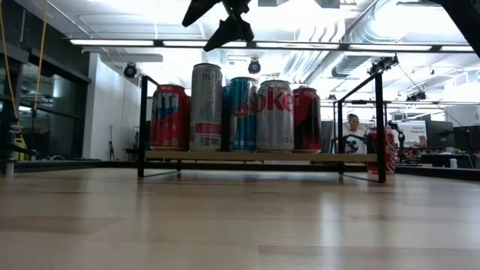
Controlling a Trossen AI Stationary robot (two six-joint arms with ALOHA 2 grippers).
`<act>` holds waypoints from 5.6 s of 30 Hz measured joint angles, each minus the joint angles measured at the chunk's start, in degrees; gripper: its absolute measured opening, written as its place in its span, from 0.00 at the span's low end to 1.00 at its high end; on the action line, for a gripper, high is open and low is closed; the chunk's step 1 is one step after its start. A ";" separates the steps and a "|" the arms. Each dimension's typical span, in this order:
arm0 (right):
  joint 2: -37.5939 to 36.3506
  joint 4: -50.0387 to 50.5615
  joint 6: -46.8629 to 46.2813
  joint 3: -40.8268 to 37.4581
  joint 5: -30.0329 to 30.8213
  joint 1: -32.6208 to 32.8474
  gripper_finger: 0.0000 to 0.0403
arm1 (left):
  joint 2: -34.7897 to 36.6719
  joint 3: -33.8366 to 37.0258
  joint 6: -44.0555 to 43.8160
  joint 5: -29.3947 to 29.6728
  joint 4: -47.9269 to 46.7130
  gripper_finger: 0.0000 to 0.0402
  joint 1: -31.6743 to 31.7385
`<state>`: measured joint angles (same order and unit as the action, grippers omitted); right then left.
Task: Place canned beverage on shelf
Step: Put the white-pink soda can on the shelf aligned with the other white-pink soda cans
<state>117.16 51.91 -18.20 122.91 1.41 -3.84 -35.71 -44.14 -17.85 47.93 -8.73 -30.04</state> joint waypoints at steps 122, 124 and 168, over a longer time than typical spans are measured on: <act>4.28 12.10 -34.30 0.00 19.59 4.81 0.59 | 6.00 0.00 -2.88 1.13 -10.77 0.00 0.02; 4.22 13.08 -36.96 0.04 19.82 4.79 0.59 | 6.00 0.00 -2.30 1.13 -10.77 0.00 0.02; 4.68 6.32 56.81 -0.97 -12.75 -5.88 0.64 | 5.98 0.00 -3.15 2.13 -10.75 0.00 0.02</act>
<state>121.84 58.24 38.60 121.95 -11.35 -9.71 -29.74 -44.14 -20.99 50.06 -19.49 -30.02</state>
